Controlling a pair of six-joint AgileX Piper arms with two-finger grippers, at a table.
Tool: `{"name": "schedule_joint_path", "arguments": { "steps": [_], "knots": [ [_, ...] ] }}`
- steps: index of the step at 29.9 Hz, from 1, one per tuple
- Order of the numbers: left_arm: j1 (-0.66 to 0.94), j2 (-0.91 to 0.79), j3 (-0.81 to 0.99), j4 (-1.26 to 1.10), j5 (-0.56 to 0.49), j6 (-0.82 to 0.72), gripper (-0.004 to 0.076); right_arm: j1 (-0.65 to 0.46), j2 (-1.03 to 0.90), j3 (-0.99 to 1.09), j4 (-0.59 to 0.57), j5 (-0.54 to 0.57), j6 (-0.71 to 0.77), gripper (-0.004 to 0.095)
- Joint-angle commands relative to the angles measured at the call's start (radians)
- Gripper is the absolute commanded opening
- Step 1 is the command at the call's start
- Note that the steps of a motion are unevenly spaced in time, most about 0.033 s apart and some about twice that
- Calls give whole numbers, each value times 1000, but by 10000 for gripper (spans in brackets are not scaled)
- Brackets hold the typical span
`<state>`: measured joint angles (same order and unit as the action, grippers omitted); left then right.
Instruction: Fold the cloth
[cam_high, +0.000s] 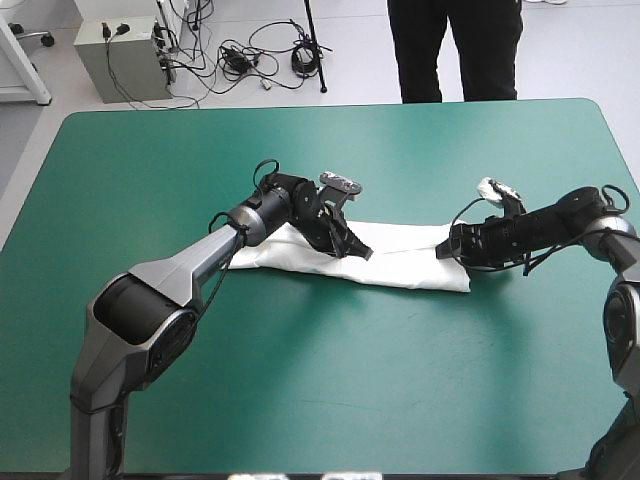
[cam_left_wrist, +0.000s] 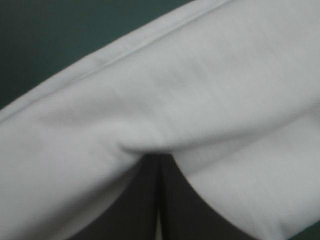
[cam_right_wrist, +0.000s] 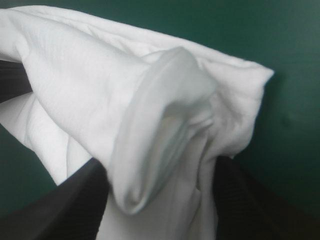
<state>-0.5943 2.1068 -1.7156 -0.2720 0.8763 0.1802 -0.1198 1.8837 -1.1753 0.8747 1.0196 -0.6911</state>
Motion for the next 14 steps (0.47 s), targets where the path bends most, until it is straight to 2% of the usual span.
{"name": "schedule_joint_path", "arguments": {
  "steps": [1,7,14],
  "knots": [
    [-6,-22,-6,-13,33,-9,-9,28,22,16,-39,27,-9,434],
    [-6,-22,-6,-9,30,-9,-9,31,33,16,-54,51,-11,-3],
    [-6,-24,-6,-6,49,-18,-9,31,-8,-23,5,124,-13,-17]
  ]
}}
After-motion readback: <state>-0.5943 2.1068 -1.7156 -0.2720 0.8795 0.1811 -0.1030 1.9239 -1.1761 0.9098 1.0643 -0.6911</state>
